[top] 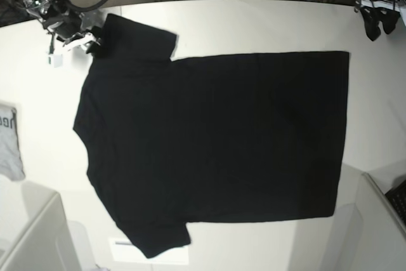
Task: Fold the T-shirt properly
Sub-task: 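Move both grippers to the shoulder corners of the black T-shirt and grasp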
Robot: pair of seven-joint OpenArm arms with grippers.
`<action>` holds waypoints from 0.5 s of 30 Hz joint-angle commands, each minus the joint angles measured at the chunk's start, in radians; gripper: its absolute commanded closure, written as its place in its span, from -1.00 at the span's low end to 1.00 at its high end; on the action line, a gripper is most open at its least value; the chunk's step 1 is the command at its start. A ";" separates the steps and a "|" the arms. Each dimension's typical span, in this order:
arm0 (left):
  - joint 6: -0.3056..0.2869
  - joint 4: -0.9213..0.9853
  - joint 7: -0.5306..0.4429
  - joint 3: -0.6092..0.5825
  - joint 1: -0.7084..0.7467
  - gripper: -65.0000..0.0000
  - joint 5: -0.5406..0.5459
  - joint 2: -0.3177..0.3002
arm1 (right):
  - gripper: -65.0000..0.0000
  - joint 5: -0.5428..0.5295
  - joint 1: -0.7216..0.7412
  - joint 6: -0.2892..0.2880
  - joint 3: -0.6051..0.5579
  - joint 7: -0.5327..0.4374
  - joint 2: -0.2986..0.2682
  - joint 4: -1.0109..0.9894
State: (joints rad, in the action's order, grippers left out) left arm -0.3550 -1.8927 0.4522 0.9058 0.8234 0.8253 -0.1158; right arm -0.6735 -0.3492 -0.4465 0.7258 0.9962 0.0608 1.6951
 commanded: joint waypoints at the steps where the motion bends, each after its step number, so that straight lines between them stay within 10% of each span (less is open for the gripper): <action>1: -0.029 -0.006 0.029 0.051 -0.006 -0.01 0.018 -0.003 | -0.01 -0.001 -0.006 -0.027 -0.001 0.008 -0.002 0.009; 8: -0.230 0.121 0.302 0.278 -0.187 -0.75 0.018 0.014 | -0.01 0.001 0.006 -0.096 -0.001 0.059 0.000 -0.028; 15: -0.275 0.149 0.320 0.281 -0.218 -0.62 0.013 0.015 | 0.00 -0.001 0.025 -0.102 -0.001 0.054 -0.017 -0.140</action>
State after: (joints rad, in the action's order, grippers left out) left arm -0.6224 -1.7313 0.7910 1.1774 0.5964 0.8200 -0.0887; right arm -0.7597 -0.3111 -0.5625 0.7273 0.9905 0.0463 1.5677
